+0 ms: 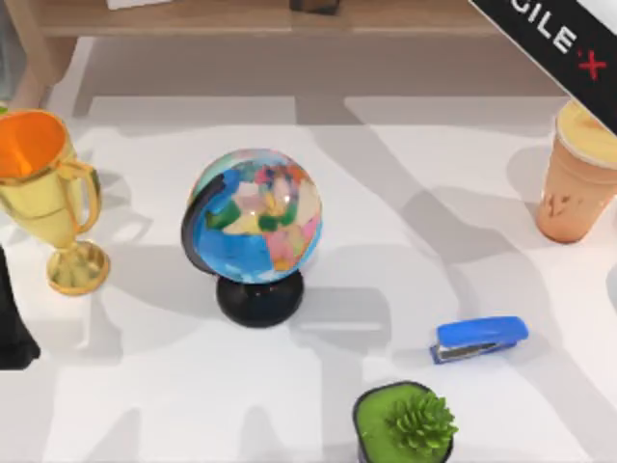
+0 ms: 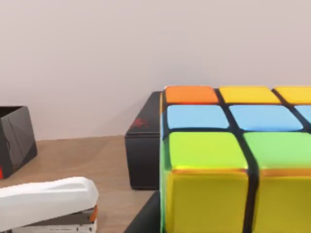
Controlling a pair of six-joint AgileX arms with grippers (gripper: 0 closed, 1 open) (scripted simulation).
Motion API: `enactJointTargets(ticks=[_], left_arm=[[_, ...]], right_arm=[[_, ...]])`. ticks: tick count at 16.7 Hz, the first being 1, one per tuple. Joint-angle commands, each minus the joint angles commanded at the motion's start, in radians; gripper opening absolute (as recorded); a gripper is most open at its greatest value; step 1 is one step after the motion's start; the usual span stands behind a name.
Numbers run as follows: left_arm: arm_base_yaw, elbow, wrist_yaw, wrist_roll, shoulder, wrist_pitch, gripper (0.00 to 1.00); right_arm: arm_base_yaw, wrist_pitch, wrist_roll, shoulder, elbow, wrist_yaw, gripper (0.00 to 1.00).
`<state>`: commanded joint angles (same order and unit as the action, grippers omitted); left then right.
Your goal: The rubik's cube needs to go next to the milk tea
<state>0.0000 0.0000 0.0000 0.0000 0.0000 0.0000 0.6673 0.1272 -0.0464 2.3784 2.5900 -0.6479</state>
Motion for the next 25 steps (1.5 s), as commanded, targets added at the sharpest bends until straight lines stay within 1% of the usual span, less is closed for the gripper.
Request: enactJointTargets(ticks=[4,9,11,15,18,20,22,25], left_arm=[[0.0,0.0,0.0,0.0,0.0,0.0,1.0],[0.0,0.0,0.0,0.0,0.0,0.0,1.0],[0.0,0.0,0.0,0.0,0.0,0.0,1.0],[0.0,0.0,0.0,0.0,0.0,0.0,1.0],[0.0,0.0,0.0,0.0,0.0,0.0,1.0],[0.0,0.0,0.0,0.0,0.0,0.0,1.0],[0.0,0.0,0.0,0.0,0.0,0.0,1.0],[0.0,0.0,0.0,0.0,0.0,0.0,1.0]], right_arm=[[-0.059,0.091,0.03,0.024,0.024,0.009,0.0],[-0.056,0.09,0.029,0.021,0.023,0.008,0.0],[-0.026,0.091,0.03,-0.003,0.034,0.011,0.0],[0.111,0.177,0.011,-0.038,0.023,0.042,0.0],[0.172,0.345,-0.028,-0.03,-0.016,0.097,0.0],[0.163,0.498,-0.072,-0.014,-0.055,0.154,0.0],[0.119,0.663,-0.13,0.002,-0.104,0.232,0.0],[0.015,0.891,-0.226,0.018,-0.178,0.367,0.0]])
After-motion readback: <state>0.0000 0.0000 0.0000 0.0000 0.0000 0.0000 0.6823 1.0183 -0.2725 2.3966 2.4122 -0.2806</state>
